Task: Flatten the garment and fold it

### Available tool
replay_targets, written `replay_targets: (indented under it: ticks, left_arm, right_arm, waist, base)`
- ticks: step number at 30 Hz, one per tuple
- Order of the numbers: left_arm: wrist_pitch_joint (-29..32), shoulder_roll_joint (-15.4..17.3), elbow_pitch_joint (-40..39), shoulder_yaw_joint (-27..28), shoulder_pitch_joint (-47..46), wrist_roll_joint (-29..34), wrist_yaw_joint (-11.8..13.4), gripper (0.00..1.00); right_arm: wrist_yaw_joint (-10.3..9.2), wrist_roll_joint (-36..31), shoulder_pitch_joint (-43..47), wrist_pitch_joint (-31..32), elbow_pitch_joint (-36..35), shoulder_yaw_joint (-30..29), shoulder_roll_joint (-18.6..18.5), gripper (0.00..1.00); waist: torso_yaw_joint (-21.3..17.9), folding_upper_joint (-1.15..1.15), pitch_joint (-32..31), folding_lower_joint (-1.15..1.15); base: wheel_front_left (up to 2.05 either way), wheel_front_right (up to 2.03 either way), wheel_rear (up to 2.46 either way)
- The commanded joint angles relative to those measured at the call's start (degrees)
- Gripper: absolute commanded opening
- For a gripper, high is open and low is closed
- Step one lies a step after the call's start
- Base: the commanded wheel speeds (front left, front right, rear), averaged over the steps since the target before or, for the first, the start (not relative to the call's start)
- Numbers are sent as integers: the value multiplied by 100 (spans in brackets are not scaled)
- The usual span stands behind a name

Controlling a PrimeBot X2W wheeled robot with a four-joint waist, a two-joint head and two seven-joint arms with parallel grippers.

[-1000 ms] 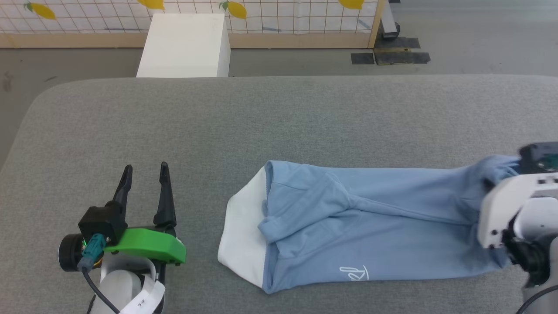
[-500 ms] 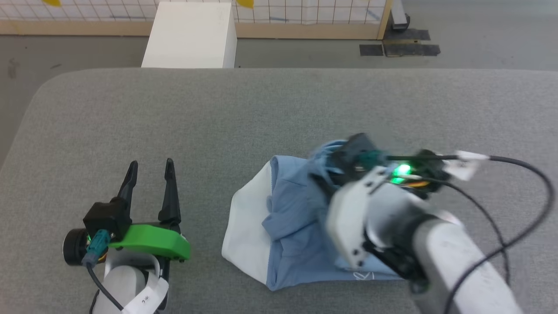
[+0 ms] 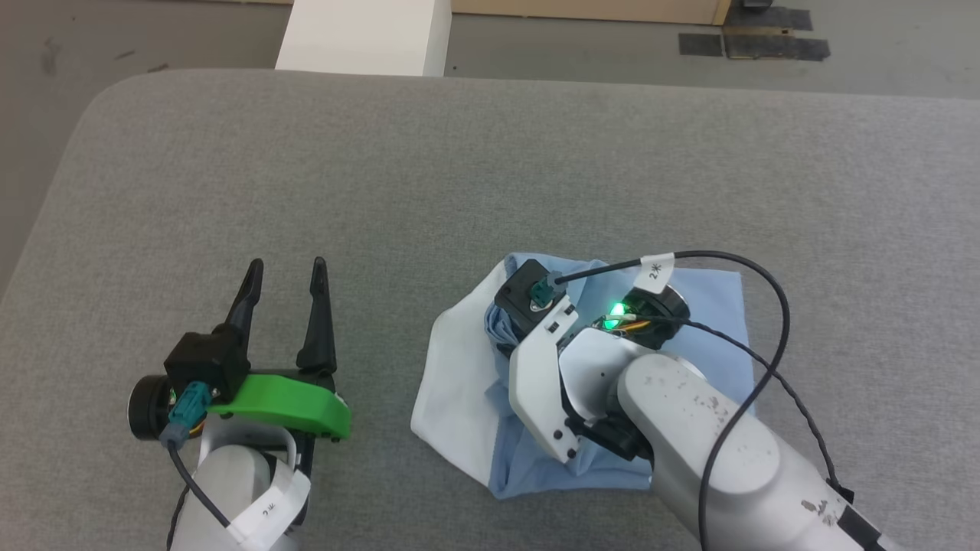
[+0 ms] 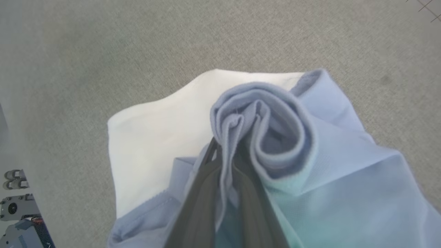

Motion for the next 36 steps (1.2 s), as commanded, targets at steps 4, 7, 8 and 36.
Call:
replay_targets:
  ticks: [4, 7, 8, 36]
  left_arm:
    - [-21, -17, 34, -48, -142, -27, 43, 100]
    - [-21, -17, 56, -80, -153, -42, 61, 100]
    - [-21, -17, 64, -92, -156, -48, 65, 100]
    - [-21, -17, -81, 271, 364, 63, 25, 100]
  right_arm:
    - [-9, 427, -366, -348, 439, 376, 14, 0]
    - [-9, 708, -527, -453, 640, 662, 15, 0]
    - [-9, 793, -560, -474, 685, 724, 15, 0]
    - [-9, -61, 989, -3767, -1541, -2674, -258, 100]
  waist:
    - [93, 0, 96, 0]
    - [105, 0, 99, 0]
    - [107, 0, 96, 0]
    - [-753, 0, -768, 0]
  base:
    - [0, 0, 0]
    - [0, 0, 0]
    - [0, 0, 0]
    - [0, 0, 0]
